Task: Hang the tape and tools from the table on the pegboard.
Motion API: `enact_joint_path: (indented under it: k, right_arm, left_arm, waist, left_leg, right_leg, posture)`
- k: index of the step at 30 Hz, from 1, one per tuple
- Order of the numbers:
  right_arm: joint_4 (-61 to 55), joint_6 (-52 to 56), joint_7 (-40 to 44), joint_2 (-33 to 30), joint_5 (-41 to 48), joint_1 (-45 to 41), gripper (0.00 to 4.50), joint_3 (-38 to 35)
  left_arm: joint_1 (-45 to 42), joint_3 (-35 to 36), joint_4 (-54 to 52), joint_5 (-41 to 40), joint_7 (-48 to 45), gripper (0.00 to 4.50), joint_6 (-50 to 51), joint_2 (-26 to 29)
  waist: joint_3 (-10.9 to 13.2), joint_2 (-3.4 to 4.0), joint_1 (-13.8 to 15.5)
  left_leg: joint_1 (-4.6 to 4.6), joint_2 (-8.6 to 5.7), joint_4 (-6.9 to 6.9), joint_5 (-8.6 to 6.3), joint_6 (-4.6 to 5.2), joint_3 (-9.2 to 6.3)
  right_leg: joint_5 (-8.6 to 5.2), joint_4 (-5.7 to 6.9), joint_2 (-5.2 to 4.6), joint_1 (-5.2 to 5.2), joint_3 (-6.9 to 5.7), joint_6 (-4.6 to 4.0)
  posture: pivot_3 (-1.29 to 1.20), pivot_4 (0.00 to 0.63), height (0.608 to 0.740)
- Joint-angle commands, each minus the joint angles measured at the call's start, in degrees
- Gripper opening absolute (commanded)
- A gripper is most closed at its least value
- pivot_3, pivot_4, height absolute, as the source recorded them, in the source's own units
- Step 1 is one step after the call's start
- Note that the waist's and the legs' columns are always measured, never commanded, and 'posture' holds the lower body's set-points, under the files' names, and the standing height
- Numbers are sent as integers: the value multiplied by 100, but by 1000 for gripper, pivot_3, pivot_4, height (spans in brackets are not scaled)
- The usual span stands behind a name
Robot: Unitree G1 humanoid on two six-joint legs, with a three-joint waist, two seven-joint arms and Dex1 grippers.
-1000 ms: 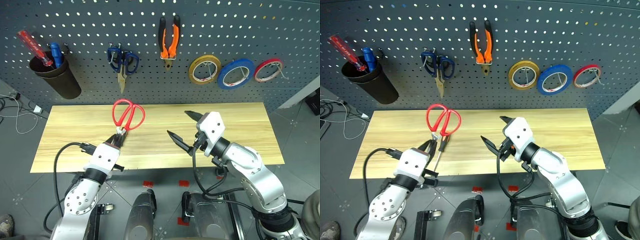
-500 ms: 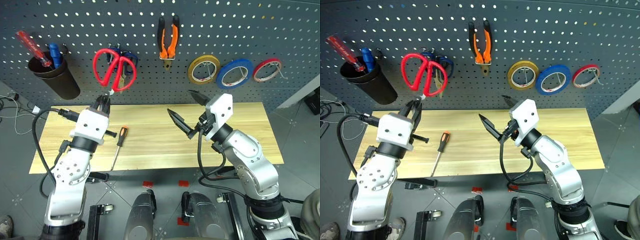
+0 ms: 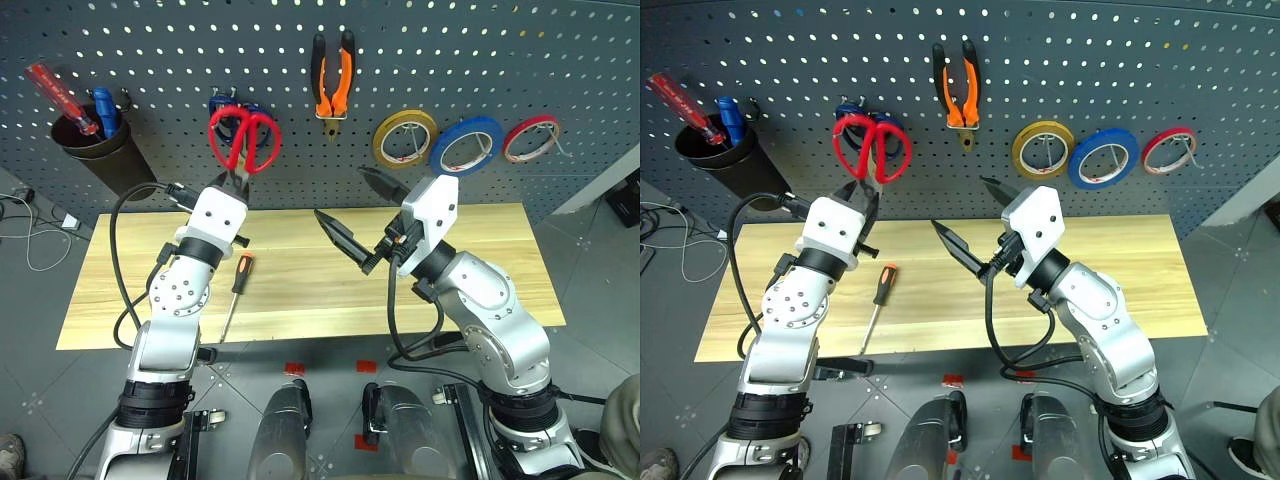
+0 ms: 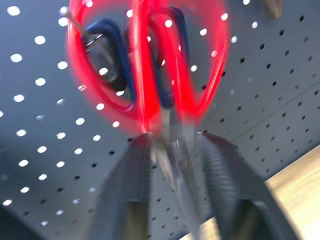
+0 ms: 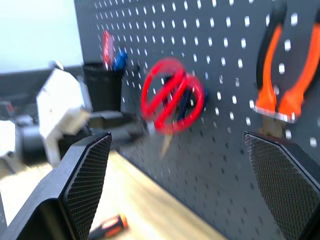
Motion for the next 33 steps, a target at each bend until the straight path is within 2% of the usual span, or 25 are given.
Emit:
enact_joint_path:
  k: [1, 4, 7, 10, 14, 18, 21, 26, 29, 33]
  right_arm:
    - [-285, 17, 95, -2, 93, -49, 4500, 184]
    - [-298, 57, 129, -70, 47, 49, 4500, 318]
    - [-338, 160, 162, -172, -12, 93, 4500, 465]
    - [-436, 767, 46, -260, -60, 114, 4500, 753]
    - [-690, 1817, -173, -236, 126, 47, 4500, 781]
    - [-969, 2785, -195, -227, 446, -193, 4500, 772]
    - [-1111, 3117, -77, -296, 648, -383, 4500, 825]
    - [-1135, 3397, 17, -405, 799, -593, 4500, 977]
    - [-1137, 3438, 52, -446, 855, -640, 4500, 1001]
    - [-1105, 3462, 176, -559, 993, -696, 4500, 968]
  left_arm:
    - [181, -119, -19, -47, -166, 2913, 170, -54]
    - [461, -200, -173, -189, -405, 3814, 403, -74]
    - [642, -224, -382, -262, -592, 3814, 730, -60]
    - [1096, 158, -501, -868, -921, 3814, 1876, -104]
    - [1105, 502, -311, -1313, -1320, 4466, 3108, 231]
    - [629, 573, 346, -1710, -1685, 4466, 3996, 524]
    - [259, 479, 852, -1736, -1752, 4466, 4038, 594]
    - [-592, 66, 2328, -1621, -1946, 4466, 3845, 543]
    - [-834, -37, 2828, -1596, -1952, 4466, 3739, 543]
    - [-1022, -304, 3260, -1436, -2087, 3649, 3452, 643]
  waist:
    - [0, 0, -6]
    - [0, 0, -18]
    - [0, 0, -7]
    - [0, 1, -20]
    - [7, 2, -18]
    - [18, 7, 25]
    - [31, 7, 28]
    - [45, 4, 25]
    - [50, 0, -9]
    - [51, -1, -21]
  left_leg:
    - [0, 0, 0, 0, 0, 0]
    - [2, 1, 0, 0, 0, 3]
    - [2, 1, 3, 0, 0, 0]
    - [3, 1, 6, 1, 0, -2]
    - [18, 5, 0, 1, 0, -1]
    - [18, 4, 0, 2, -1, -8]
    - [19, -2, 2, 1, 1, -6]
    - [18, -2, -5, 0, 2, -6]
    - [17, -2, -5, -1, 3, 2]
    - [16, 3, -12, -1, 3, 5]
  right_leg:
    - [0, 0, 0, 0, -1, 0]
    - [0, -1, 0, 0, 2, -1]
    - [0, 2, 0, 0, 0, -1]
    - [0, 5, 0, 4, 1, -1]
    - [-2, 8, 2, 11, 4, -2]
    - [-3, 12, 3, 10, 1, -3]
    - [-3, 7, 0, 13, 6, -1]
    - [-4, 4, -1, 10, 4, -4]
    - [-5, -3, -2, 8, 10, -6]
    - [-11, -3, -2, 2, 9, -13]
  posture:
    - [-44, 282, 740]
    - [-36, 281, 740]
    - [-29, 285, 740]
    - [-23, 310, 740]
    - [-15, 343, 740]
    - [-17, 366, 740]
    - [-17, 389, 740]
    - [-26, 401, 740]
    - [-30, 400, 740]
    - [-31, 386, 740]
